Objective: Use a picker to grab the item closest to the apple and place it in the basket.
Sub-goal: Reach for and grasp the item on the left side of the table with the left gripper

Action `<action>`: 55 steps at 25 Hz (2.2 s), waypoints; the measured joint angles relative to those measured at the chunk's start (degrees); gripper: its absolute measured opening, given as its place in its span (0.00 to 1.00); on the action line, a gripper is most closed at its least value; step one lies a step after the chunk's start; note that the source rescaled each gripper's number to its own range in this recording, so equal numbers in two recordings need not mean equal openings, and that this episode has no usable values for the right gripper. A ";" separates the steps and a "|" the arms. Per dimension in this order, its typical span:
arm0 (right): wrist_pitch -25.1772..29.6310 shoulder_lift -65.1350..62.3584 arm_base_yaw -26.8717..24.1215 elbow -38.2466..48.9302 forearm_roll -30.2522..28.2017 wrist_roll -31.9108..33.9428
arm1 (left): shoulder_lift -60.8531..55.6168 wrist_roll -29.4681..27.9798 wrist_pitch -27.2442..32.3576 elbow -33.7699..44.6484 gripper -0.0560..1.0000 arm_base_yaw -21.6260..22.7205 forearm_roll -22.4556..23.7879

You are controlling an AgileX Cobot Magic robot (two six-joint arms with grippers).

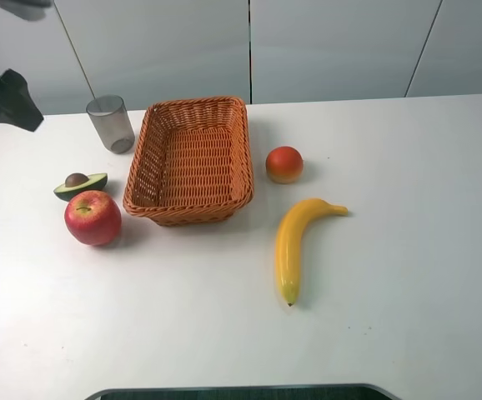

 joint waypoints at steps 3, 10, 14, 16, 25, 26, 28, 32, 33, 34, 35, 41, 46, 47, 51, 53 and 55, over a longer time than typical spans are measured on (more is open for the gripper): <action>0.00 0.00 0.00 0.00 0.00 0.00 | 6.11 3.15 -0.24 -0.32 0.99 0.00 0.24; 0.00 0.00 0.00 0.00 0.00 0.00 | 14.91 8.11 -3.99 -0.32 0.99 3.27 -3.84; 0.00 0.00 0.00 0.00 0.00 0.00 | 16.70 14.86 -5.74 -0.32 0.99 7.02 -9.07; 0.00 0.00 0.00 0.00 0.00 0.00 | 17.41 17.78 -6.91 -0.32 0.99 8.25 -10.03; 0.00 0.00 0.00 0.00 0.00 0.00 | 24.50 26.88 -11.47 -0.32 0.99 9.98 -11.95; 0.00 0.00 0.00 0.00 0.00 0.00 | 25.38 27.27 -12.08 -0.32 0.99 9.98 -11.95; 0.00 0.00 0.00 0.00 0.00 0.00 | 26.89 27.71 -13.48 -0.32 0.99 9.98 -11.95; 0.00 0.00 0.00 0.00 0.00 0.00 | 28.36 27.96 -17.15 -0.40 0.99 9.98 -12.49; 0.00 0.00 0.00 0.00 0.00 0.00 | 28.50 28.06 -17.53 -0.40 0.99 9.98 -12.60; 0.00 0.00 0.00 0.00 0.00 0.00 | 28.76 28.06 -17.79 -0.40 0.99 9.98 -12.75; 0.00 0.00 0.00 0.00 0.00 0.00 | 29.16 28.06 -17.89 -0.40 0.99 9.98 -13.07; 0.00 0.00 0.00 0.00 0.00 0.00 | 31.67 28.17 -18.87 -0.40 0.99 9.98 -14.82; 0.00 0.00 0.00 0.00 0.00 0.00 | 32.03 28.08 -21.18 -0.40 0.99 9.98 -15.04; 0.00 0.00 0.00 0.00 0.00 0.00 | 32.03 28.08 -21.29 -0.40 0.99 9.98 -15.04; 0.00 0.00 0.00 0.00 0.00 0.00 | 32.39 27.94 -22.05 -0.40 0.99 9.98 -15.04; 0.00 0.00 0.00 0.00 0.00 0.00 | 32.80 27.94 -22.63 -0.40 0.99 9.98 -15.04; 0.00 0.00 0.00 0.00 0.00 0.00 | 33.31 27.94 -23.18 -0.40 0.99 9.98 -15.17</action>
